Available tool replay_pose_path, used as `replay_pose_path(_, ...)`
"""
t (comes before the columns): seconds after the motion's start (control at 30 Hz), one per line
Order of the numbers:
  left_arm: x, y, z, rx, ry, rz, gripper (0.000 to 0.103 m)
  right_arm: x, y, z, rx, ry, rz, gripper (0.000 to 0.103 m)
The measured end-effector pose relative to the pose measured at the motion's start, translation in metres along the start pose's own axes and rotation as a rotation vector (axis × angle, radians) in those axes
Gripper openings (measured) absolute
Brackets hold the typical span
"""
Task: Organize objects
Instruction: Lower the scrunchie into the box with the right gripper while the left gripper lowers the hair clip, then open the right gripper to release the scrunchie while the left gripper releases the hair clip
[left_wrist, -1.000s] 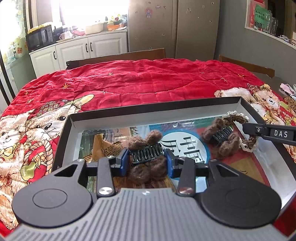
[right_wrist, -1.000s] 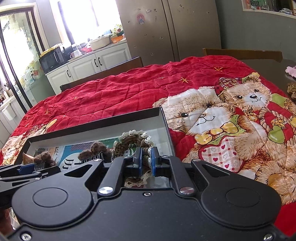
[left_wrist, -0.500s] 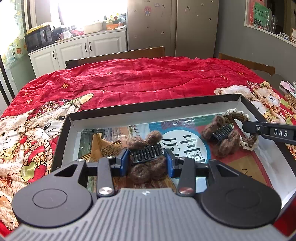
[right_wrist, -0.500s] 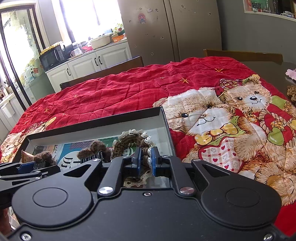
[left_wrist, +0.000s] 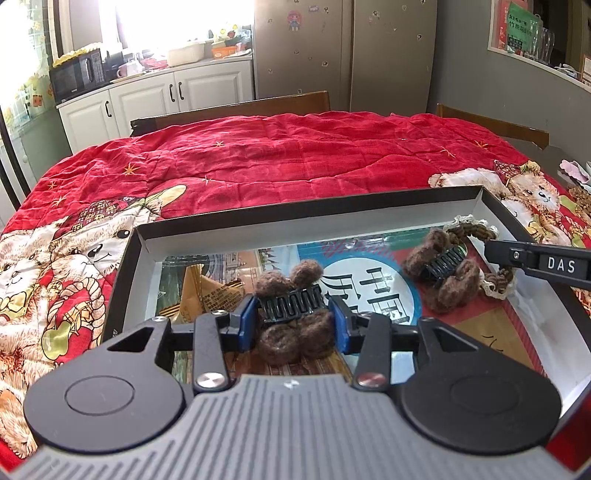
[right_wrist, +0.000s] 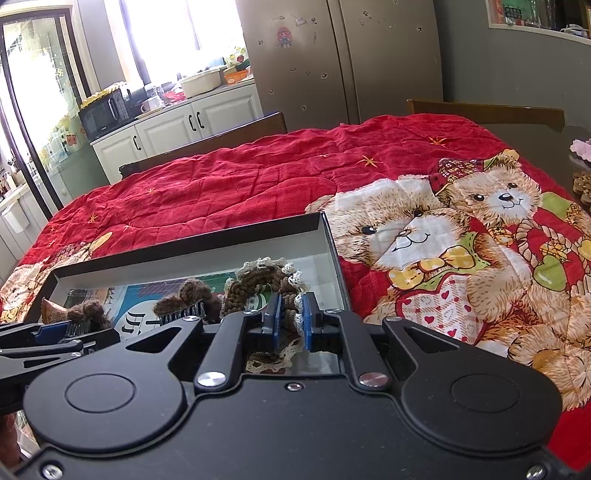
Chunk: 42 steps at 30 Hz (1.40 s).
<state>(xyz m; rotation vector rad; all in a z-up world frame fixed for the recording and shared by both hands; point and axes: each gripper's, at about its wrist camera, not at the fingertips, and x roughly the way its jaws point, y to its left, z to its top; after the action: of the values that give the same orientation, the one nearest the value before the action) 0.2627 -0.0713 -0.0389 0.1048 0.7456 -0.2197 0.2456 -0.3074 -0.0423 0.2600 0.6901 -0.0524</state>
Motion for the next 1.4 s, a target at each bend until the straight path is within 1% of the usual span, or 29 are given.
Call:
replay_pose_path(0.23,0.0,0.001,-0.001,0.0,0.0,0.001,0.051,0.0,-0.001,0.001,0.006,-0.002,0.003,0.011)
replay_pose_path(0.4,-0.001,0.001,-0.001,-0.003,-0.001,0.001,0.06,-0.001,-0.001,0.001,0.009,-0.004,0.008,0.012)
replay_pose_path(0.63,-0.001,0.001,-0.001,-0.004,-0.003,0.0,0.061,-0.001,-0.001,0.001,0.009,-0.008,0.016,0.015)
replay_pose_path(0.73,-0.003,0.001,0.0,-0.007,-0.007,-0.004,0.064,-0.002,-0.001,0.001,0.005,-0.016,0.021,0.019)
replay_pose_path(0.77,-0.004,0.001,0.0,-0.007,-0.009,-0.004,0.065,-0.003,0.0,0.001,0.004,-0.022,0.02,0.022)
replay_pose_path(0.8,-0.005,0.001,0.001,-0.006,-0.01,-0.005,0.066,-0.004,0.0,0.001,0.001,-0.03,0.018,0.029)
replay_pose_path(0.87,-0.006,0.0,0.001,-0.006,-0.015,-0.008,0.068,-0.006,0.001,0.001,-0.005,-0.041,0.025,0.034)
replay_pose_path(0.9,-0.007,-0.001,0.001,-0.006,-0.017,-0.012,0.069,-0.007,0.001,0.001,-0.003,-0.04,0.031,0.035)
replay_pose_path(1.0,-0.01,-0.003,0.001,0.002,-0.024,-0.017,0.073,-0.007,0.002,0.0,-0.009,-0.042,0.025,0.035)
replay_pose_path(1.17,-0.018,-0.005,0.002,0.003,-0.043,-0.012,0.073,-0.011,0.003,0.0,-0.004,-0.057,0.023,0.035)
replay_pose_path(1.33,-0.034,-0.006,0.004,0.006,-0.079,-0.021,0.075,-0.02,0.005,-0.001,-0.01,-0.072,0.036,0.035)
replay_pose_path(1.4,-0.04,-0.007,0.005,0.007,-0.093,-0.02,0.078,-0.024,0.007,-0.001,-0.022,-0.081,0.038,0.035)
